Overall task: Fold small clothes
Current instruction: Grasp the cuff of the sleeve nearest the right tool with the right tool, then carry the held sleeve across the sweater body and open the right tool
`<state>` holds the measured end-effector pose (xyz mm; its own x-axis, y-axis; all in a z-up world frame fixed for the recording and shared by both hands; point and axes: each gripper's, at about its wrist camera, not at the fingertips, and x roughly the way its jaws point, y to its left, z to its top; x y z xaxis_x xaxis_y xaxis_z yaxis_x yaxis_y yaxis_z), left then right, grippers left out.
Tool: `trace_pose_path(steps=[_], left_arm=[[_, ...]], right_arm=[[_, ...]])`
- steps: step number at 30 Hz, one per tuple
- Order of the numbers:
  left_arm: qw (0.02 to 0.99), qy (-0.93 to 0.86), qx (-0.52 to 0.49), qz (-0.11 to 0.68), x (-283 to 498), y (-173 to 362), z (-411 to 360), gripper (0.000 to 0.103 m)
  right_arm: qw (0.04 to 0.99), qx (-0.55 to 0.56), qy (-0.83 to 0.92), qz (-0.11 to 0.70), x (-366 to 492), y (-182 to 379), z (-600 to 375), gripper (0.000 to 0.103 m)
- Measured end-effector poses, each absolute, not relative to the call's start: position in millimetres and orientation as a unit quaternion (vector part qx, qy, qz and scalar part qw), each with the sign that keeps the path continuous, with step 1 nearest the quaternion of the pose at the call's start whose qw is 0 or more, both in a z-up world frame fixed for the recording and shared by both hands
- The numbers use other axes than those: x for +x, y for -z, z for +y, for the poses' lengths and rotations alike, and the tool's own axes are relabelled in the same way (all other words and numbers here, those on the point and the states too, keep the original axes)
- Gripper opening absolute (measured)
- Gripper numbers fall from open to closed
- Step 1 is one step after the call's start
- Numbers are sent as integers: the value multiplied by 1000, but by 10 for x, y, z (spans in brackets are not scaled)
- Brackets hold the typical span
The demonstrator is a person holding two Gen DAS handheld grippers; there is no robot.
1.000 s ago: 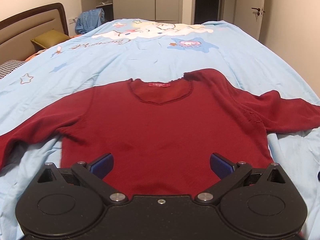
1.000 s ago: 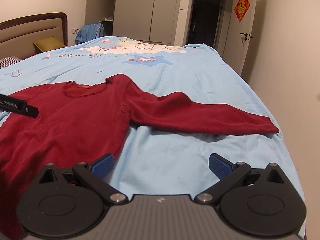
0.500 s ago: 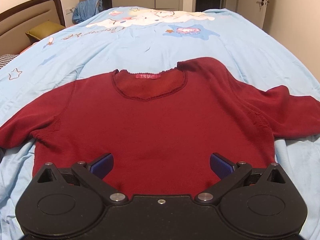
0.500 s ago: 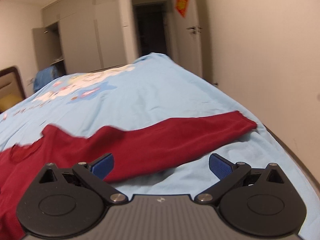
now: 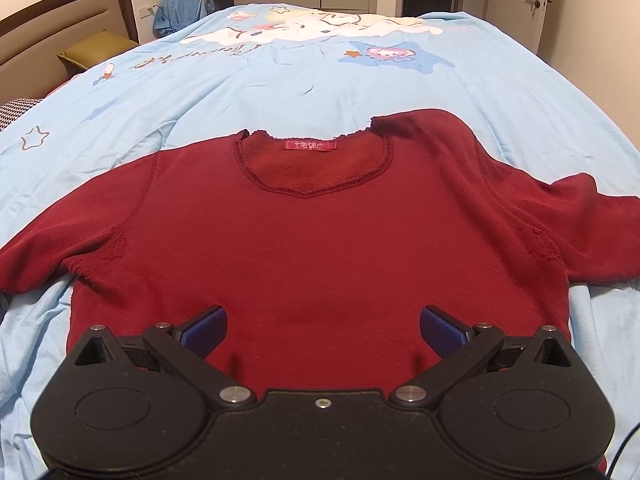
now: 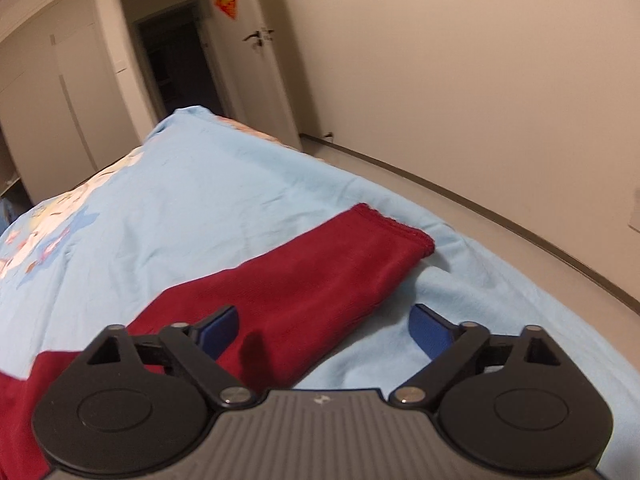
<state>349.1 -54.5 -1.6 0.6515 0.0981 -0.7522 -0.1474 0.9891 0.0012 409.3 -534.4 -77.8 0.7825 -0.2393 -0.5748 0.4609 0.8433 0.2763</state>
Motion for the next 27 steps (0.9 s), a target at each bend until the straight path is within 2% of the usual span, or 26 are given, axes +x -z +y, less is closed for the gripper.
trace_pose_path(steps=[3, 8, 10, 13, 18, 27], left_arm=[[909, -69, -33, 410, 3489, -7, -505, 102], [911, -72, -42, 405, 3464, -62, -425, 102], [911, -72, -46, 402, 3449, -89, -390, 102], [913, -72, -50, 398, 3424, -135, -332, 102], [918, -78, -68, 382, 3380, -260, -174, 102], [926, -114, -113, 341, 3236, -545, 310, 102]], right_arm=[[921, 214, 204, 254, 4105, 809, -5345, 71], [921, 213, 207, 252, 4155, 791, -5315, 21], [923, 212, 206, 246, 4152, 763, -5296, 12], [932, 191, 202, 232, 4129, 654, -5191, 8], [957, 125, 173, 198, 4106, 329, -4835, 8], [992, -24, 49, 118, 3967, -421, -3581, 8]])
